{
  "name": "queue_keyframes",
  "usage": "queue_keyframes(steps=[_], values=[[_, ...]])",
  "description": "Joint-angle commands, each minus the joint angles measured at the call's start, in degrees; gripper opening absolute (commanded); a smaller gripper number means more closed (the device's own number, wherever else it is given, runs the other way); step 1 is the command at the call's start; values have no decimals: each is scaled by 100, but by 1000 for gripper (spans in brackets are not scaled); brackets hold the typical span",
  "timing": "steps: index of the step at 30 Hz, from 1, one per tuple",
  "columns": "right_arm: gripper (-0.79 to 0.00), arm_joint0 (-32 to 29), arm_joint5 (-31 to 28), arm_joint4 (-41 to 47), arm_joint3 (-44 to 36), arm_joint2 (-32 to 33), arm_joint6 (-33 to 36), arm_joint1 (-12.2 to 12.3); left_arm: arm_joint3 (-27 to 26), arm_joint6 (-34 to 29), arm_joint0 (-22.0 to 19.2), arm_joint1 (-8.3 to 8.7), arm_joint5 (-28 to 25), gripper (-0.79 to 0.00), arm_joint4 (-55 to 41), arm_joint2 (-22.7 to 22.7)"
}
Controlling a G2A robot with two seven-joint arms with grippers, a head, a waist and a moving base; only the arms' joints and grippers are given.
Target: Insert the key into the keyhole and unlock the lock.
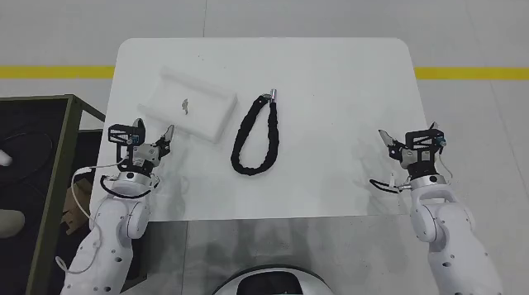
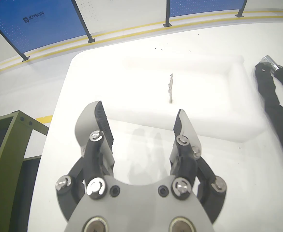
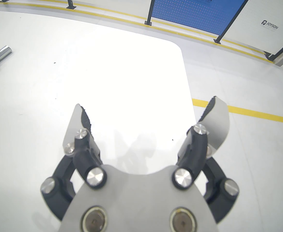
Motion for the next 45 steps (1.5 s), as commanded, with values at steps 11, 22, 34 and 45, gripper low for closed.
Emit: queue_keyframes(steps=[11,22,34,45], values=[[0,0,0,0,0,0,0,0,314,-3685,-2449,112,-433,0,-2440,-855],[0,0,0,0,0,0,0,0,3818,-8262,-5975,298,-1390,0,-4448,-64],[0,0,0,0,0,0,0,0,4282,-8398,-6292,270,-2030,0,-4814,822],[0,0,0,0,0,0,0,0,3888,-8224,-6011,296,-2204,0,-4633,952]])
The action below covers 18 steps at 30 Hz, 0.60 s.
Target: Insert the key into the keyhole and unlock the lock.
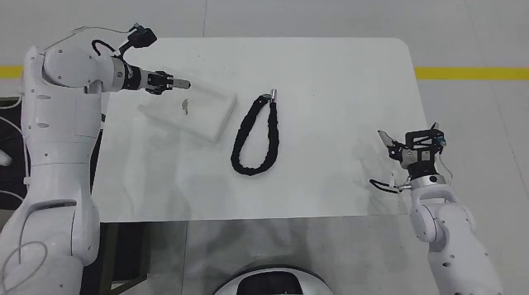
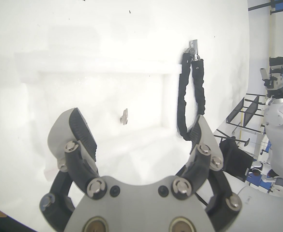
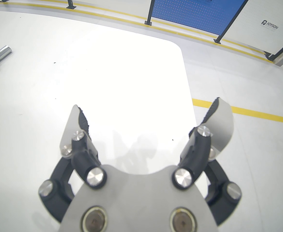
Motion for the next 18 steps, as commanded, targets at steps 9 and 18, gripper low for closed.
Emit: queue_keyframes(steps=[9,18], values=[[0,0,0,0,0,0,0,0,-82,82,-258,144,-82,0,159,1337],[0,0,0,0,0,0,0,0,651,273,-887,345,-273,0,99,2437]])
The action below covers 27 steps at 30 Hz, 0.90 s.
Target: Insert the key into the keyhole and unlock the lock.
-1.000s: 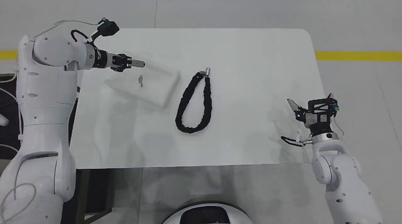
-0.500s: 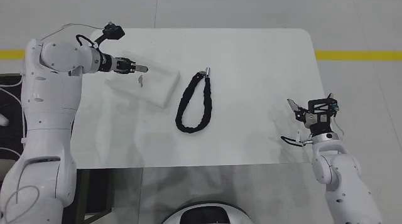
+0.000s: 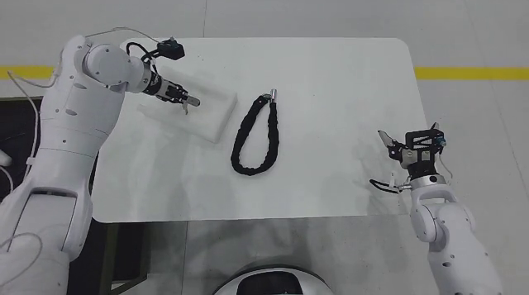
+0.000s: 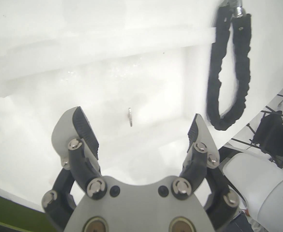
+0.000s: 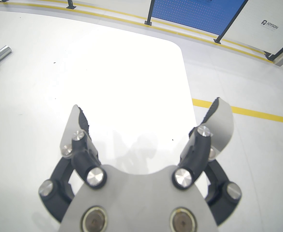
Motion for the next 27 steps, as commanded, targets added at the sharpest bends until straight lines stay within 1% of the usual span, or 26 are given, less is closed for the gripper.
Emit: queue_keyframes(steps=[1,2,3,6,7,8,9,10,13,14,15,17,18,22,27], values=[[0,0,0,0,0,0,0,0,135,83,-84,40,-81,-92,-45,217],[0,0,0,0,0,0,0,0,201,129,-113,57,-127,-126,-76,292],[0,0,0,0,0,0,0,0,256,189,-137,69,-186,-129,-126,354],[0,0,0,0,0,0,0,0,373,340,-177,90,-338,-191,-286,535],[0,0,0,0,0,0,0,0,407,405,-194,97,-402,-194,-335,567],[0,0,0,0,0,0,0,0,443,459,-208,104,-457,-228,-376,591],[0,0,0,0,0,0,0,0,471,492,-221,110,-490,-329,-397,624],[0,0,0,0,0,0,0,0,497,515,-227,112,-512,-382,-447,655],[0,0,0,0,0,0,0,0,611,544,-285,108,-541,-462,-545,727],[0,0,0,0,0,0,0,0,646,550,-313,105,-547,-462,-500,753],[0,0,0,0,0,0,0,0,680,562,-332,98,-559,-517,-484,774],[0,0,0,0,0,0,0,0,743,583,-361,80,-580,-526,-490,816],[0,0,0,0,0,0,0,0,777,586,-379,72,-583,-554,-486,838],[0,0,0,0,0,0,0,0,873,602,-433,36,-599,-785,-517,934],[0,0,0,0,0,0,0,0,939,628,-506,4,-625,-785,-610,1014]])
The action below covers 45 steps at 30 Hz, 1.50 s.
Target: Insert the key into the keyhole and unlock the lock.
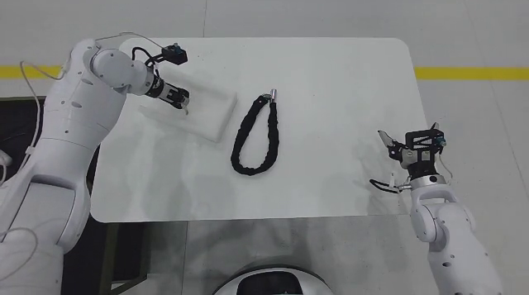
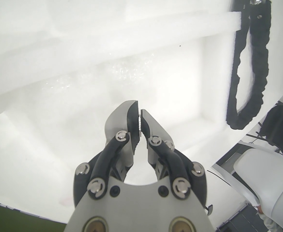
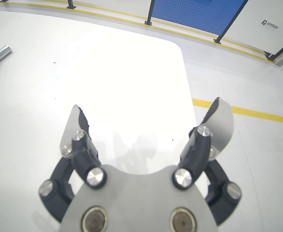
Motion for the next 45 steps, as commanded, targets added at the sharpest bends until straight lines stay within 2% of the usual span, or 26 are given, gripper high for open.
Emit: queue_keyframes(steps=[1,5,10,13,18,21,23,25,28,30,34,37,45], values=[[0,0,0,0,0,0,0,0,-8,14,-39,-6,-14,-785,-74,-1],[0,0,0,0,0,0,0,0,-198,-110,-145,29,110,-785,-155,-83],[0,0,0,0,0,0,0,0,-955,-401,-120,126,402,-785,267,-118],[0,0,0,0,0,0,0,0,-1391,-634,-6,160,844,-785,657,-87],[0,0,0,0,0,0,0,0,-1819,-1183,110,158,1615,-785,590,-123],[0,0,0,0,0,0,0,0,-2053,-835,161,232,2297,-785,862,-437],[0,0,0,0,0,0,0,0,-2246,-446,345,322,2677,-785,706,-877],[0,0,0,0,0,0,0,0,-2409,174,705,438,2791,-785,53,-1590],[0,0,0,0,0,0,0,0,-2521,863,1548,589,2242,-785,-1314,-2620],[0,0,0,0,0,0,0,0,-2511,1249,2093,637,1872,-785,-2090,-3089],[0,0,0,0,0,0,0,0,-2449,1701,2816,626,1155,-785,-3211,-3408],[0,0,0,0,0,0,0,0,-2361,1863,3041,599,932,-785,-3560,-3394],[0,0,0,0,0,0,0,0,-2361,1863,3041,599,932,-785,-3560,-3394]])
